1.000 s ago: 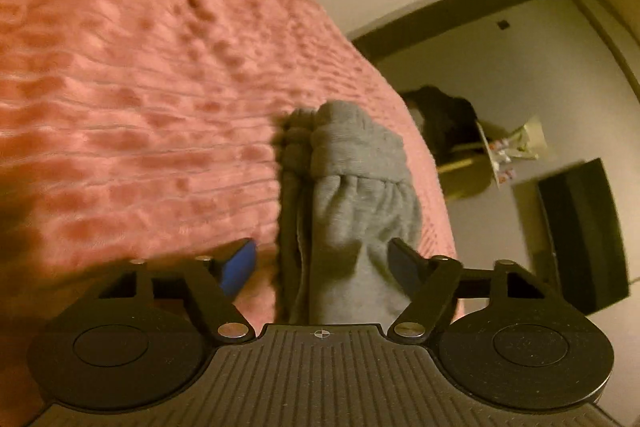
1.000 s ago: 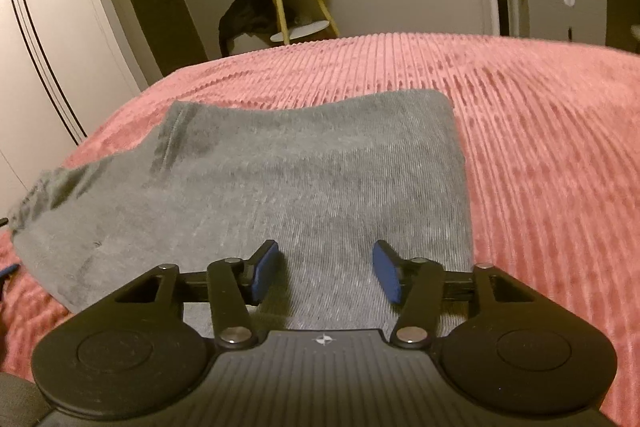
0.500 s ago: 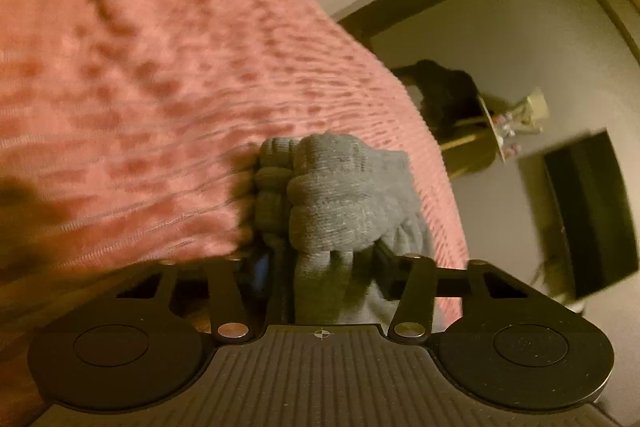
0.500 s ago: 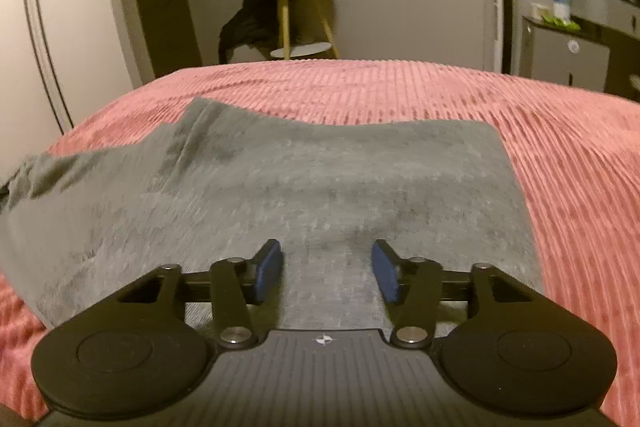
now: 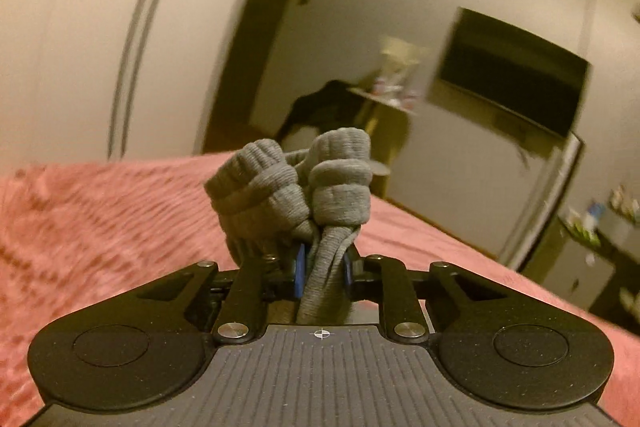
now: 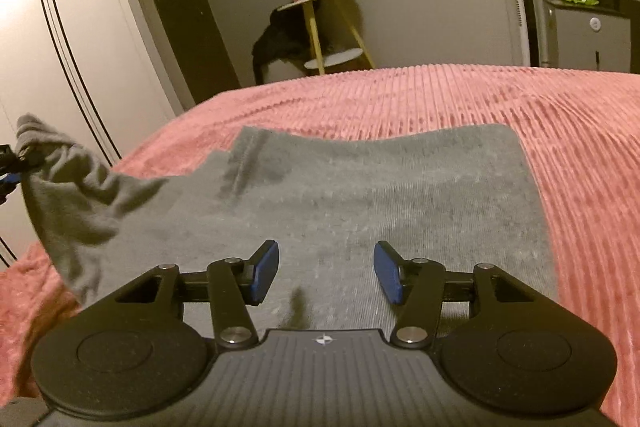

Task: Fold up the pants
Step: 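Lift the gripped cuffs with the left gripper and carry them over the pants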

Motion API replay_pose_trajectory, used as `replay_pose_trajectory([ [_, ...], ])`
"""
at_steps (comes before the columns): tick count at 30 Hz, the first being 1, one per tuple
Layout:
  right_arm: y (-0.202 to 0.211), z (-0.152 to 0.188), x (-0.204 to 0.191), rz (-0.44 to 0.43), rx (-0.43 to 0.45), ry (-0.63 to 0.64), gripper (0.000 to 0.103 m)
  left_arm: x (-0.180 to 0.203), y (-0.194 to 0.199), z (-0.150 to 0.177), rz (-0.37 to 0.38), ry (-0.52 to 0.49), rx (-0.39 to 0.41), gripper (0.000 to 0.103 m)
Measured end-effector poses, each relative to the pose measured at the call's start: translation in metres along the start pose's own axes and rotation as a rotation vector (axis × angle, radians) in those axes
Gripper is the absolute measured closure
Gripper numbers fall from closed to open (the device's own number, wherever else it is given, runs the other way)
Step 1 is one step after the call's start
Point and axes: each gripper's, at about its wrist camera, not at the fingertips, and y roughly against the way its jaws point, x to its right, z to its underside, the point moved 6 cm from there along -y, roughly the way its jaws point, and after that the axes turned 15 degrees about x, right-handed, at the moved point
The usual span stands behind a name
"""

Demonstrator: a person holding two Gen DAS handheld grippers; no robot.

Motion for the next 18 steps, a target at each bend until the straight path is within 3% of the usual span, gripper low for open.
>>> replay_pose_trajectory([
  [7, 0.019, -0.010, 0.017, 0.018, 0.024, -0.098, 0.049, 0.075, 0.032, 0.024, 0.143, -0.069, -0.037, 0.083],
  [18, 0.033, -0.013, 0.052, 0.082, 0.015, -0.213, 0.049, 0.154, 0.054, 0.097, 0.232, -0.210, -0.224, 0.085],
])
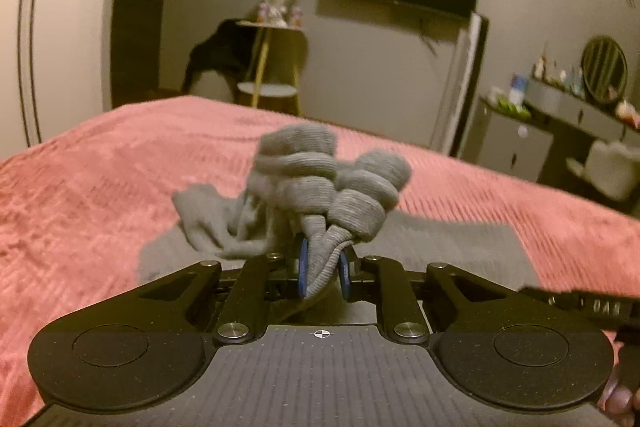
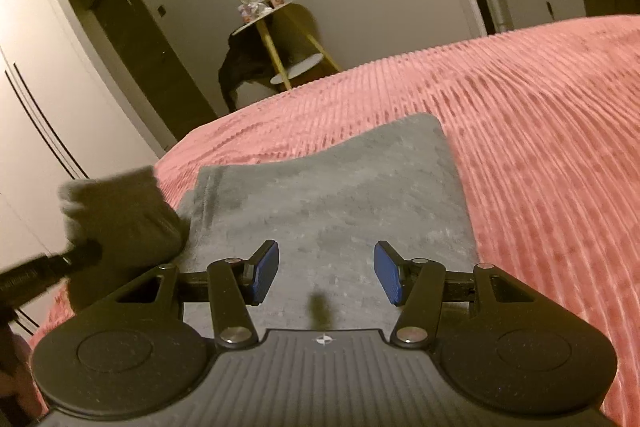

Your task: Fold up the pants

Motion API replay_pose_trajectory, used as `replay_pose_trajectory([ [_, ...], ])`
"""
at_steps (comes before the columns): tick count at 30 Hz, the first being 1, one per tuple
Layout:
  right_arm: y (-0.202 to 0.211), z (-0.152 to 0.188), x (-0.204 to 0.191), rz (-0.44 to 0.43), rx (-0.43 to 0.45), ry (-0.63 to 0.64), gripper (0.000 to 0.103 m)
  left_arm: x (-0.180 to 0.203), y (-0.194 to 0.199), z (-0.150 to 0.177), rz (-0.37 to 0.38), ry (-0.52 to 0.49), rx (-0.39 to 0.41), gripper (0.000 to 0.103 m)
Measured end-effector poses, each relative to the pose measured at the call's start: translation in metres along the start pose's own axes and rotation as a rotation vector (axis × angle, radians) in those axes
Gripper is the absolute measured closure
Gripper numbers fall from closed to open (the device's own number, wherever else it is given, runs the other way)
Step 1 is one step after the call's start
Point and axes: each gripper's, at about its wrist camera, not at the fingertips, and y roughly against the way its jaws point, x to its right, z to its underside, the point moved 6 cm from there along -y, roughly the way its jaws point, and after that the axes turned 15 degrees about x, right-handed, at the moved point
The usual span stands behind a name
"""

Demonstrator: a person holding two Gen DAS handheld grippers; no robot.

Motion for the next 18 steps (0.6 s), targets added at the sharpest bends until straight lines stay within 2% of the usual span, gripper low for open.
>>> replay_pose_trajectory([
  [7, -0.007, 0.005, 0.002, -0.004, -0.035, -0.029, 0.049, 0.020, -0.002, 0.009, 0.003, -0.075, -0.061, 0.085],
  [12, -0.012, 0.010, -0.001, -0.011, -0.061, -0.026, 0.049, 0.024, -0.006, 0.020, 0.031, -0.096, -0.158, 0.082],
  [13, -0.013, 0.011, -0.002, -0.012, -0.066, -0.025, 0.049, 0.026, -0.006, 0.022, 0.039, -0.100, -0.177, 0.076],
  [15, -0.015, 0.013, -0.001, -0.014, -0.078, -0.028, 0.049, 0.027, -0.004, 0.026, 0.080, -0.094, -0.209, 0.054],
  [16, -0.016, 0.014, -0.001, -0.015, -0.084, -0.030, 0.049, 0.027, -0.001, 0.027, 0.121, -0.074, -0.224, 0.029],
  [17, -0.017, 0.014, -0.001, -0.017, -0.091, -0.033, 0.049, 0.027, 0.003, 0.028, 0.164, -0.037, -0.240, 0.016],
  [18, -0.018, 0.015, -0.002, -0.021, -0.098, -0.035, 0.049, 0.025, 0.008, 0.027, 0.178, -0.011, -0.240, 0.016],
])
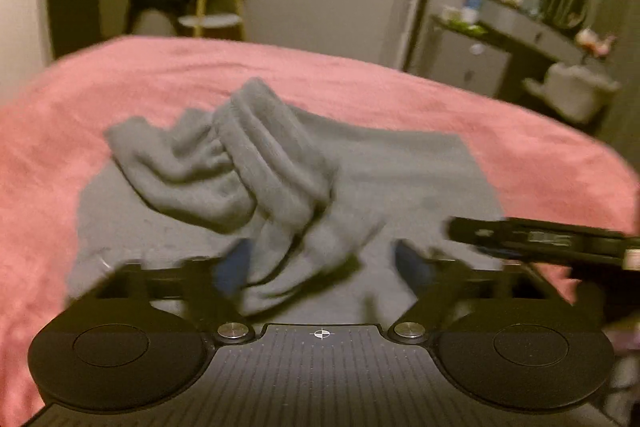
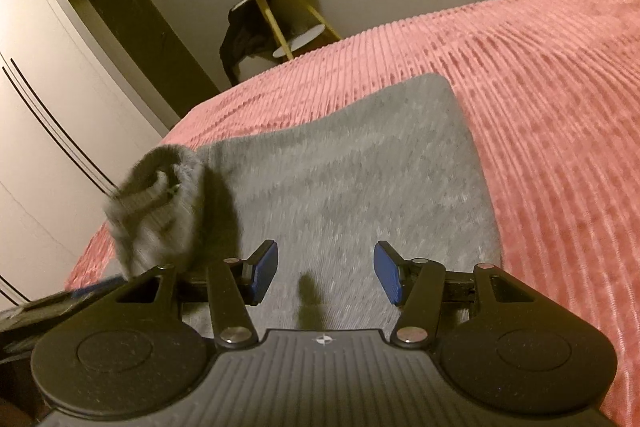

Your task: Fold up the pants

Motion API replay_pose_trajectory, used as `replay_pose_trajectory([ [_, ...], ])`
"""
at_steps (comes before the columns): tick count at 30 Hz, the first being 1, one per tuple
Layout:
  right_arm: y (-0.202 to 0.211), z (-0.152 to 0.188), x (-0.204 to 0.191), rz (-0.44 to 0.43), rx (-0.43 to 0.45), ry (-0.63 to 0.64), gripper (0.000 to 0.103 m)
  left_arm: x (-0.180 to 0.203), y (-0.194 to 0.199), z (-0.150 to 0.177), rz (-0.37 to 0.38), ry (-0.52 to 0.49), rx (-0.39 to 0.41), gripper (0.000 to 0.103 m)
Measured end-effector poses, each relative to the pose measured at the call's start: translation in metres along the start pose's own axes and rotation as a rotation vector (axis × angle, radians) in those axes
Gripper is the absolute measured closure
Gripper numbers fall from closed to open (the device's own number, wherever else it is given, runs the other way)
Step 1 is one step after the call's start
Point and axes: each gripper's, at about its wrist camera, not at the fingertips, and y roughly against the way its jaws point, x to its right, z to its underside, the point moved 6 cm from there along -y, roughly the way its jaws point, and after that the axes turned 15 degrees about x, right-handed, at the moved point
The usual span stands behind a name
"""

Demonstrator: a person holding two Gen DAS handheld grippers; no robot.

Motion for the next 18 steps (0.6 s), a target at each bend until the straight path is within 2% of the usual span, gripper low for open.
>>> replay_pose_trajectory([
  [2, -0.001, 0.002, -0.002, -0.011, -0.013, -0.004, 0.048, -0.008, 0.015, 0.002, 0.005, 0.041, 0.012, 0.016],
  [3, -0.001, 0.002, -0.003, -0.020, -0.020, -0.007, 0.045, -0.014, 0.022, 0.002, -0.020, 0.050, 0.025, 0.016],
  [4, -0.002, 0.003, -0.004, -0.031, -0.028, -0.016, 0.044, -0.024, 0.030, 0.002, -0.062, 0.058, 0.040, 0.015],
  [6, -0.006, 0.004, -0.009, -0.070, -0.050, -0.055, 0.034, -0.050, 0.042, 0.005, -0.176, 0.102, 0.057, 0.013],
  [8, -0.012, 0.005, -0.015, -0.115, -0.075, -0.103, 0.030, -0.083, 0.051, 0.008, -0.285, 0.193, 0.074, 0.013],
  [10, -0.020, 0.005, -0.021, -0.169, -0.105, -0.173, 0.026, -0.111, 0.054, 0.015, -0.391, 0.260, 0.055, 0.013],
  [13, -0.037, 0.011, -0.030, -0.207, -0.175, -0.255, 0.020, -0.135, 0.056, 0.028, -0.514, 0.241, 0.010, 0.013],
  [14, -0.042, 0.013, -0.033, -0.212, -0.189, -0.266, 0.017, -0.143, 0.057, 0.032, -0.522, 0.289, -0.001, 0.013],
  [16, -0.050, 0.016, -0.040, -0.232, -0.209, -0.273, 0.012, -0.150, 0.057, 0.035, -0.487, 0.367, -0.007, 0.014],
  [18, -0.055, 0.016, -0.045, -0.253, -0.217, -0.294, 0.009, -0.152, 0.058, 0.037, -0.513, 0.363, -0.020, 0.014],
])
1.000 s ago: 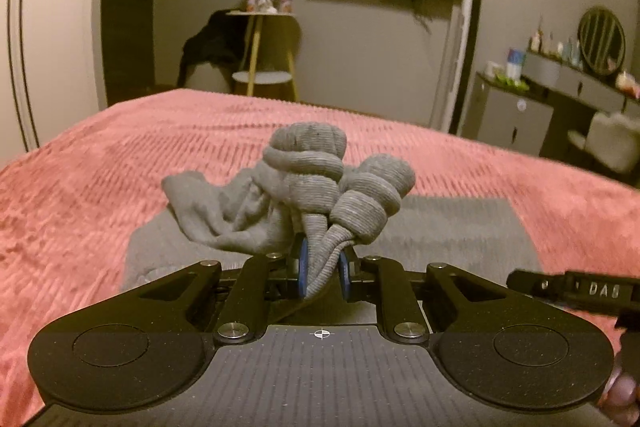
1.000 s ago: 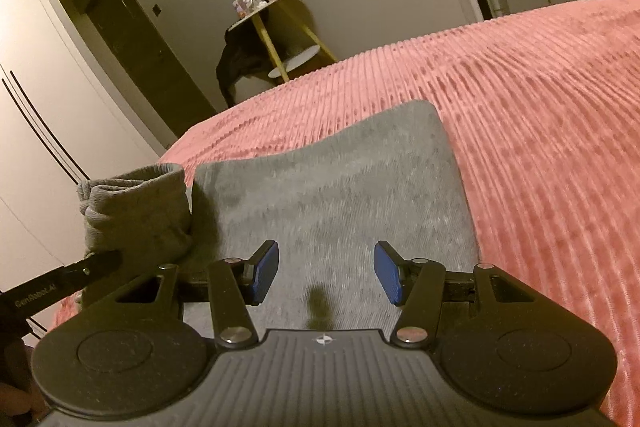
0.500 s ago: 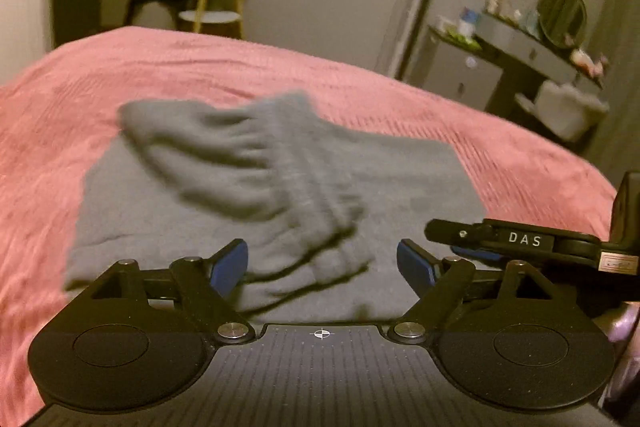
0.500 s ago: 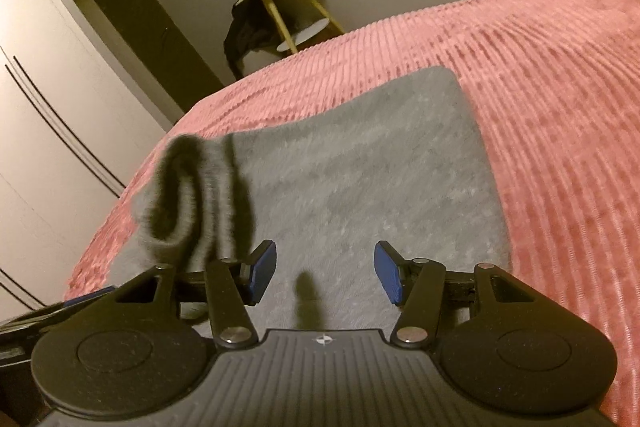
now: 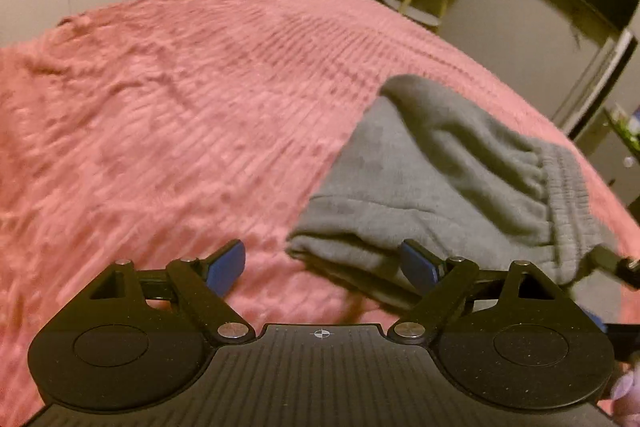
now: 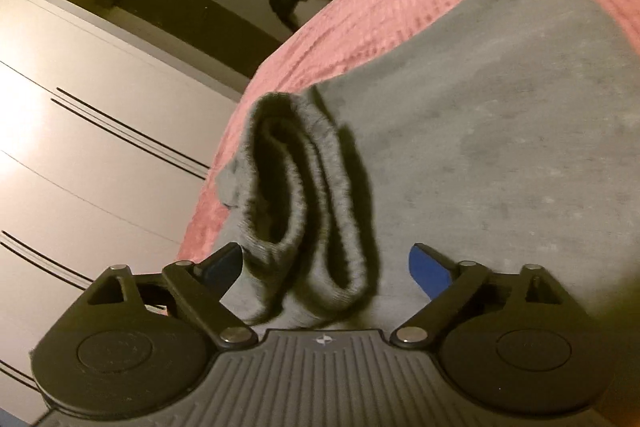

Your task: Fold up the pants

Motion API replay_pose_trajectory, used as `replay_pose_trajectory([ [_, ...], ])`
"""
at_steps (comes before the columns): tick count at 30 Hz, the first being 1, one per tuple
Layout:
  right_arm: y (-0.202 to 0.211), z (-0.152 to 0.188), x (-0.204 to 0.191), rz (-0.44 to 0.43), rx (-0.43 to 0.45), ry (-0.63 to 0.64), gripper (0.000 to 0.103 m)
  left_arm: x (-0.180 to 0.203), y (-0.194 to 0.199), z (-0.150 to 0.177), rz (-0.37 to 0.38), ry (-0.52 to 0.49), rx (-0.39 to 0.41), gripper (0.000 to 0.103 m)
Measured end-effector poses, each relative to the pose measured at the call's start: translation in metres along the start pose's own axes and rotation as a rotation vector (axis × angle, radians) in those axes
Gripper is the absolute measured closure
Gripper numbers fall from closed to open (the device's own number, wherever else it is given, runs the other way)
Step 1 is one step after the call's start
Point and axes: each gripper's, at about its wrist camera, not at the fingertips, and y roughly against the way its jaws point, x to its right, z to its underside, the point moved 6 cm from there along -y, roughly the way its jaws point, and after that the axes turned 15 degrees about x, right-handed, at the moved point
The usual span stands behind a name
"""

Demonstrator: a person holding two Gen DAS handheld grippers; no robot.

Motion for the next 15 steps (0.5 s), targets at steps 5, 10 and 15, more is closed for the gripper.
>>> replay_pose_trajectory([
  [5, -0.024, 0.002, -0.003, -0.030, -0.047, -0.082, 0.008, 0.000, -0.005, -0.001, 0.010, -0.016, -0.028, 0.014],
  [10, -0.051, 0.012, -0.007, -0.025, -0.112, -0.100, 0.056, 0.000, -0.009, 0.002, 0.002, -0.006, -0.051, 0.014],
  [15, -0.054, 0.015, -0.003, -0.048, -0.102, -0.165, 0.043, 0.002, -0.007, 0.000, 0.012, -0.029, -0.038, 0.014],
])
